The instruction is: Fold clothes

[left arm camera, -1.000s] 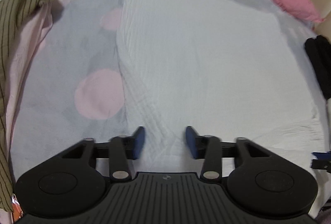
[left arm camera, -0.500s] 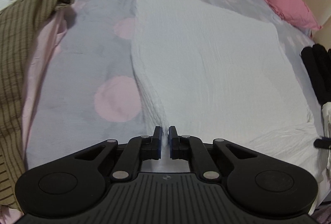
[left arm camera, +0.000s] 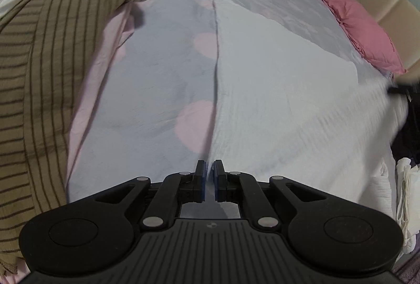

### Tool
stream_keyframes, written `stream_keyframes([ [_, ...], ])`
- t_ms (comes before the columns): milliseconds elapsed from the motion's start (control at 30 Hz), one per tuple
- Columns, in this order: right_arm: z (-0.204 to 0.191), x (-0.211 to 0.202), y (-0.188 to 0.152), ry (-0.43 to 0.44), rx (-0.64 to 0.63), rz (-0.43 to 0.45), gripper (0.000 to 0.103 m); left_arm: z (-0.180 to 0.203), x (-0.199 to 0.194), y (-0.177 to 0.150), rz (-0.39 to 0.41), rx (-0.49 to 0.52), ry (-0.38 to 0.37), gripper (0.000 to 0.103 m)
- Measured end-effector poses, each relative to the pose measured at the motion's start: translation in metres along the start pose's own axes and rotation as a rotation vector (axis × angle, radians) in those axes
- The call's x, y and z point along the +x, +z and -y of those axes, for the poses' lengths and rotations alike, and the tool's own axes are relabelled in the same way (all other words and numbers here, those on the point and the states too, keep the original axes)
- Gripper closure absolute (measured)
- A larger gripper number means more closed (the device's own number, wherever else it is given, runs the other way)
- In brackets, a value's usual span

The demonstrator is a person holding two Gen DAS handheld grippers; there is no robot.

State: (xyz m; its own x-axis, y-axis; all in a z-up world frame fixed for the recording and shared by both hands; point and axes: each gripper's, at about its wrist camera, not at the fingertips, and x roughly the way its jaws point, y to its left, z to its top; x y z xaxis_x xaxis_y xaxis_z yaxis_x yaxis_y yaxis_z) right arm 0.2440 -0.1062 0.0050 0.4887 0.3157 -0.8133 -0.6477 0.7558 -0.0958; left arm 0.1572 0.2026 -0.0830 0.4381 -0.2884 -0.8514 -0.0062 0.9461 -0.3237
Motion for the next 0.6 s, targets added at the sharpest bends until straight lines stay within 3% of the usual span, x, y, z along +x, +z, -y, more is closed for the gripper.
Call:
stream_keyframes([
  [267, -0.049, 0.075, 0.096, -0.034, -0.212, -0.008, 0.091, -0.025, 0.007, -0.004, -0.001, -0.045, -0.039, 0.1],
  [500, -0.063, 0.135, 0.141, -0.043, -0.251, -0.011, 0.091, -0.041, 0.013, -0.003, -0.018, -0.092, -0.069, 0.101],
  [600, -0.07, 0.164, 0.146, -0.043, -0.265, -0.045, 0.091, -0.048, 0.016, -0.004, -0.021, -0.093, -0.027, 0.103],
])
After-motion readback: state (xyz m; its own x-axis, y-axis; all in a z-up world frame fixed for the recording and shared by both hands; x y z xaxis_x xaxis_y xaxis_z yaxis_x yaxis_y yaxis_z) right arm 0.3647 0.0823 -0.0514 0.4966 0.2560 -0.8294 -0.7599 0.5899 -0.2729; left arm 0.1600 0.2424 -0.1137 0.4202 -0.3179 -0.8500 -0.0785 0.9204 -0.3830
